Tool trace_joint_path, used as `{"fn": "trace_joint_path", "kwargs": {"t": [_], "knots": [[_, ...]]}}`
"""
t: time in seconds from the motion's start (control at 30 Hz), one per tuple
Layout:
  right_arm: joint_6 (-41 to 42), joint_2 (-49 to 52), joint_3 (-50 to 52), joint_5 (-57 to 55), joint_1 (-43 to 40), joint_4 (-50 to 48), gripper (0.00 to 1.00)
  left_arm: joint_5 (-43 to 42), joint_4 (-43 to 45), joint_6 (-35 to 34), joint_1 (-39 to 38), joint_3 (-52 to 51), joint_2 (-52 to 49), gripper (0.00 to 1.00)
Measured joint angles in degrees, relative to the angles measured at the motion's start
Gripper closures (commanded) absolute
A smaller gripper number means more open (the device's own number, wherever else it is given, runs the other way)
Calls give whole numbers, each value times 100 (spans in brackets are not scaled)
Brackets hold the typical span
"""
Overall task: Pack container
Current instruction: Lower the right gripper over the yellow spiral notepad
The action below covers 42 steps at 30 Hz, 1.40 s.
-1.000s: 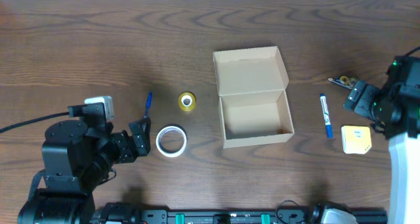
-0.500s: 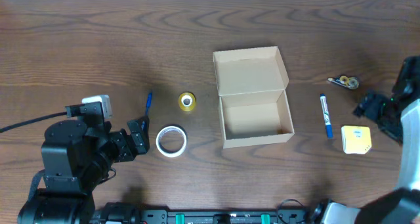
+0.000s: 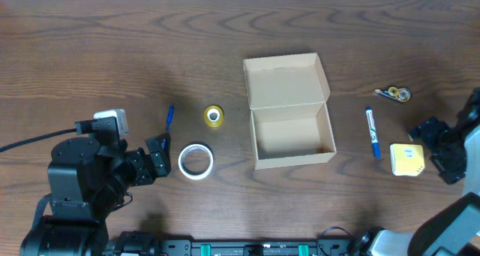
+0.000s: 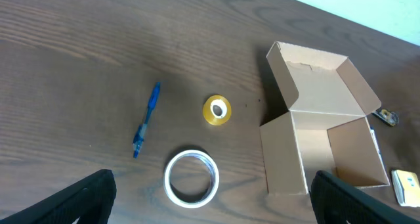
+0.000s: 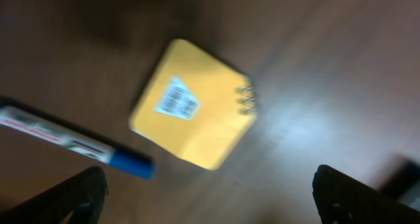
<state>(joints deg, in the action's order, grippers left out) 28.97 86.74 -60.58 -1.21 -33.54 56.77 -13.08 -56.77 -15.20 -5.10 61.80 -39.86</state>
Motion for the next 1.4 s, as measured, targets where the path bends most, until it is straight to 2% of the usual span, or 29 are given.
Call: {"fn": "trace_joint_path", "kwargs": {"t": [0.27, 0.43, 0.63, 0.87, 1.2, 1.4], "knots": [[358, 7, 343, 964, 2, -857, 1, -22, 46, -9, 0, 0, 0, 5], [424, 7, 343, 909, 4, -933, 1, -24, 46, -74, 0, 0, 0, 4], [-376, 7, 343, 374, 85, -699, 1, -24, 275, -133, 0, 0, 0, 5], [-874, 7, 343, -101, 87, -643, 2, -24, 306, -133, 0, 0, 0, 5], [-2896, 7, 345, 557, 378, -798, 1, -22, 306, -133, 0, 0, 0, 5], [-3399, 7, 343, 645, 529, -643, 1, -22, 306, -133, 0, 0, 0, 5]]}}
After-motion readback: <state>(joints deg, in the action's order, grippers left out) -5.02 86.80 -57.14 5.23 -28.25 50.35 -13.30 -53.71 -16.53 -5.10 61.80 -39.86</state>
